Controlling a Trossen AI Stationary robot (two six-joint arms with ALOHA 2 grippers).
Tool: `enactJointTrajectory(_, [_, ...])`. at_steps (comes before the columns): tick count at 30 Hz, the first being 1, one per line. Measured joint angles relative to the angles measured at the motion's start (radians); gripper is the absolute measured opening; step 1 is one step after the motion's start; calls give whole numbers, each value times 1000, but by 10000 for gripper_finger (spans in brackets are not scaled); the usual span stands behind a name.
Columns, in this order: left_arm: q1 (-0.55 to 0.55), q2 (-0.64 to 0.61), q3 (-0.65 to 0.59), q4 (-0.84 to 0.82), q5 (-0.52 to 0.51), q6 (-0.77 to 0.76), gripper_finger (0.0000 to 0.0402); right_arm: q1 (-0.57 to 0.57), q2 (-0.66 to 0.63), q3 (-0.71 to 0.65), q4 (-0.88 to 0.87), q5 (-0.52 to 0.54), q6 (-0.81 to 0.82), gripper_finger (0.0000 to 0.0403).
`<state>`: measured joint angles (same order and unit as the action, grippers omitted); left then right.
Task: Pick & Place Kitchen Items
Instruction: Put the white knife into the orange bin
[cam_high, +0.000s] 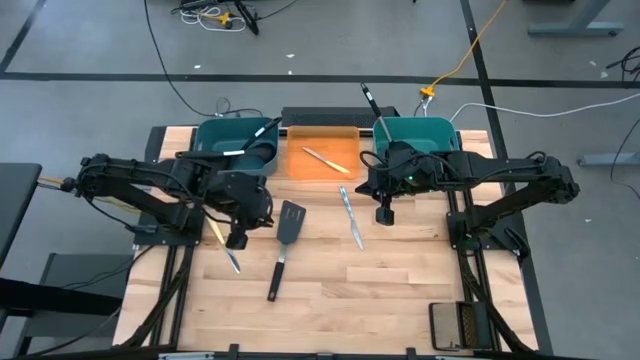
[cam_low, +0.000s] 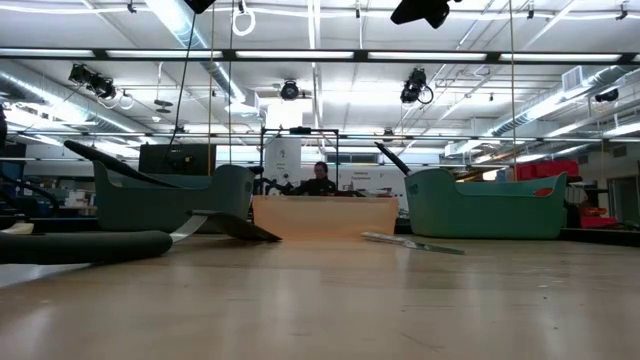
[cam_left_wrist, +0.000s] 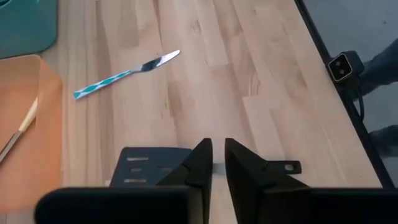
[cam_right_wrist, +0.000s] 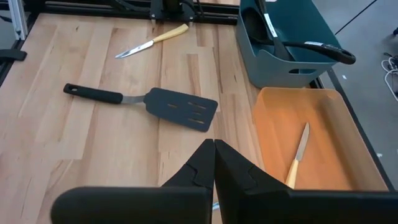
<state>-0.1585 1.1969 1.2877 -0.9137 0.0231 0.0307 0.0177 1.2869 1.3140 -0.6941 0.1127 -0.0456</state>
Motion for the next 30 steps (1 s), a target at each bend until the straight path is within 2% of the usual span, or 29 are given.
enactJointTrajectory(8, [0, 0, 0, 0, -9, -1, 95, 0, 0, 0, 0, 0, 0, 9])
enactJointTrajectory(23, [0, 0, 0, -1, -58, 67, 209, 0, 0, 0, -1, 0, 4, 9])
enactJointTrajectory(30, [1, 0, 0, -23, -98, 90, 240, 0, 0, 0, -1, 0, 11, 9])
